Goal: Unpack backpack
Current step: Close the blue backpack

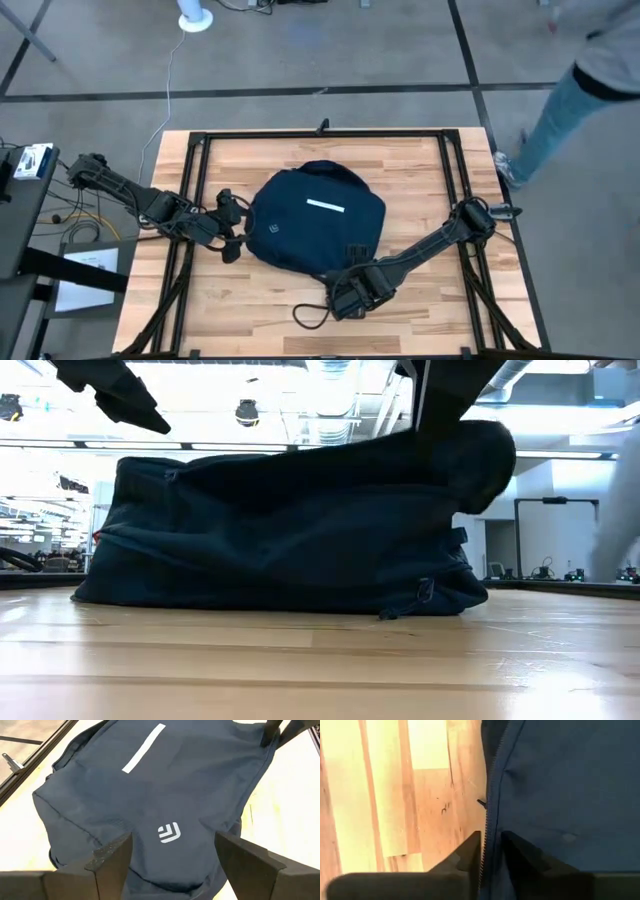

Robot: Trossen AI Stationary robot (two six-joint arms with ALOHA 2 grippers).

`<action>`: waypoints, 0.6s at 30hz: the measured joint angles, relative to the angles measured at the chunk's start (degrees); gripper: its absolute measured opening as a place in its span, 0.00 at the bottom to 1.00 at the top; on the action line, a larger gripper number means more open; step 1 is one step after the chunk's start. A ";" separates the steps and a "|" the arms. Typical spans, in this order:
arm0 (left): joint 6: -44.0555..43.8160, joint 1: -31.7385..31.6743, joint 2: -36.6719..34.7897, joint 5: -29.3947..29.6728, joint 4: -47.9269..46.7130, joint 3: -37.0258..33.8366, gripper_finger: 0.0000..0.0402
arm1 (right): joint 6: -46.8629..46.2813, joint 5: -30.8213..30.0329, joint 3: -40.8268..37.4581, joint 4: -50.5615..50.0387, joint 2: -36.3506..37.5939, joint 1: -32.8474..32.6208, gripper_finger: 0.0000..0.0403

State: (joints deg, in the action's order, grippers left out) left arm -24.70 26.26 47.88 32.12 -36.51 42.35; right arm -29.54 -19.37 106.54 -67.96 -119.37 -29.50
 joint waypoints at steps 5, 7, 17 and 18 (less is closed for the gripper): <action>0.02 0.00 0.00 0.00 -0.02 0.00 0.67 | 0.03 -0.02 0.00 1.11 0.00 0.38 0.40; 0.03 0.00 0.00 -0.02 -0.02 0.00 0.67 | 0.74 -0.13 -0.80 1.27 0.07 0.89 0.46; -0.83 0.00 0.00 -0.04 -0.03 0.00 0.67 | 0.84 -1.13 -6.31 1.39 0.04 2.05 0.51; -0.86 0.00 0.00 -0.04 -0.02 0.00 0.67 | 0.59 -2.61 -6.68 1.51 0.04 2.05 0.51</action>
State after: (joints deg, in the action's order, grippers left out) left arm -25.56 26.26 47.88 32.08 -36.53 42.35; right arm -28.95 -21.98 99.86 -66.46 -119.33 -27.44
